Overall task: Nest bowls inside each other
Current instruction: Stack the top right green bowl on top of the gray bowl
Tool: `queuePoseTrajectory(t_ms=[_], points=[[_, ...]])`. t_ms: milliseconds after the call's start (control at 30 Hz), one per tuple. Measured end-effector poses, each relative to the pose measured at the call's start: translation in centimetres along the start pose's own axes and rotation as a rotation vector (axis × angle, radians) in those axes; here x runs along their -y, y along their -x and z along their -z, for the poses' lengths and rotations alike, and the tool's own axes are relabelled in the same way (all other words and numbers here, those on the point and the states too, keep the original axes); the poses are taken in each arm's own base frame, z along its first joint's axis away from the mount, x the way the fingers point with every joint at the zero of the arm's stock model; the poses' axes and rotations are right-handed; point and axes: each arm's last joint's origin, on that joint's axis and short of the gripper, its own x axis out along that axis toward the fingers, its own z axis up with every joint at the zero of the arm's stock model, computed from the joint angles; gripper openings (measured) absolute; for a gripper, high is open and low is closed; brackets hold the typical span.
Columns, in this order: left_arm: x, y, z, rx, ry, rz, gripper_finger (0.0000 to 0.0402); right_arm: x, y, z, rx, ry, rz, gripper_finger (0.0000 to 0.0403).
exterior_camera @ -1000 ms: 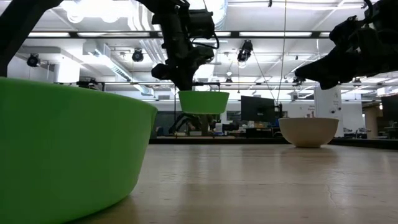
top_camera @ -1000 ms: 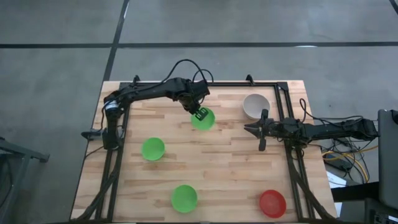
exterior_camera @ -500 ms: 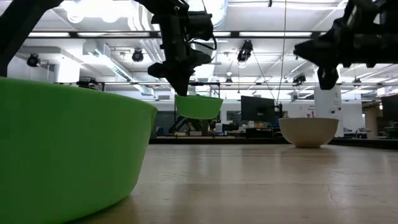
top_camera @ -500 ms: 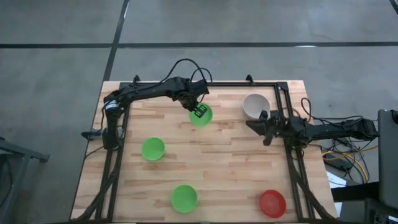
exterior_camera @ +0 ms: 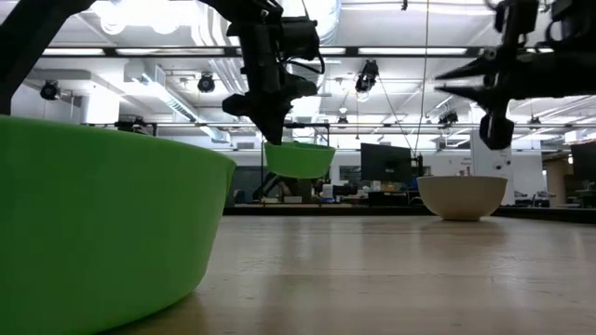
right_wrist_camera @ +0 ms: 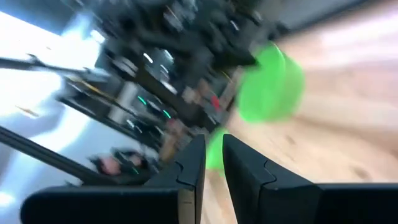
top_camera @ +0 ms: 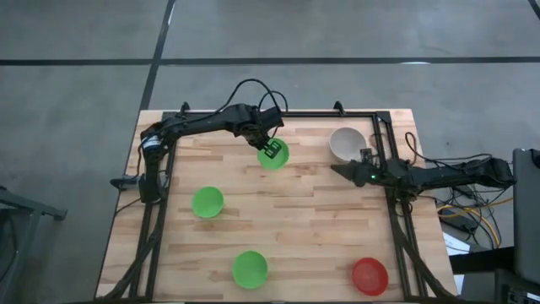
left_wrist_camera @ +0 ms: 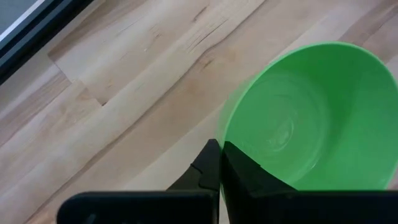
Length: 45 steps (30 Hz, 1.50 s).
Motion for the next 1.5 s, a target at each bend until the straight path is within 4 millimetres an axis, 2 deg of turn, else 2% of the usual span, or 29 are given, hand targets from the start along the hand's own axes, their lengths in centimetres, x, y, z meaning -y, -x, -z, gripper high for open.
queuePoseTrajectory(t_ms=[100,267,400,567,700,900,1067,1200,1367,1500], points=[[0.0,0.0,0.0,0.001,-0.001,0.000,0.0002,-1.0,-1.2,-0.2,-0.074,0.046,0.120,0.0054],[0.0,0.0,0.0,0.001,-0.007,0.000,0.0002,-4.9,-4.3,-1.6,-0.156,0.242,0.221,0.0054],[0.0,0.0,0.0,0.001,-0.009,0.000,0.0002,-7.5,-6.8,-2.6,-0.240,0.313,0.353,0.0054],[0.0,0.0,0.0,0.000,-0.012,0.000,0.0003,-8.7,-9.2,-3.3,-0.394,0.336,0.630,0.0054],[0.0,0.1,0.0,0.002,-0.023,0.001,0.0003,-9.8,-11.2,-3.8,-0.367,0.352,0.788,0.0054],[-0.1,0.4,0.0,0.006,-0.035,0.003,0.0003,-12.1,-14.8,-4.6,-0.293,0.344,0.783,0.0054],[-0.1,0.5,0.1,0.006,-0.045,0.004,0.0003,-13.4,-17.4,-4.7,-0.356,0.486,0.762,0.0054],[-0.1,0.5,0.1,0.005,-0.052,0.003,0.0003,-13.5,-18.5,-4.6,-0.376,0.462,0.826,0.0054],[-0.3,0.5,0.2,-0.006,-0.051,-0.004,0.0003,-12.8,-18.4,-4.3,-0.378,0.369,0.931,0.0054],[-0.3,0.5,0.1,-0.005,-0.051,-0.003,0.0003,-12.8,-17.9,-4.5,-0.307,0.303,0.953,0.0054]])
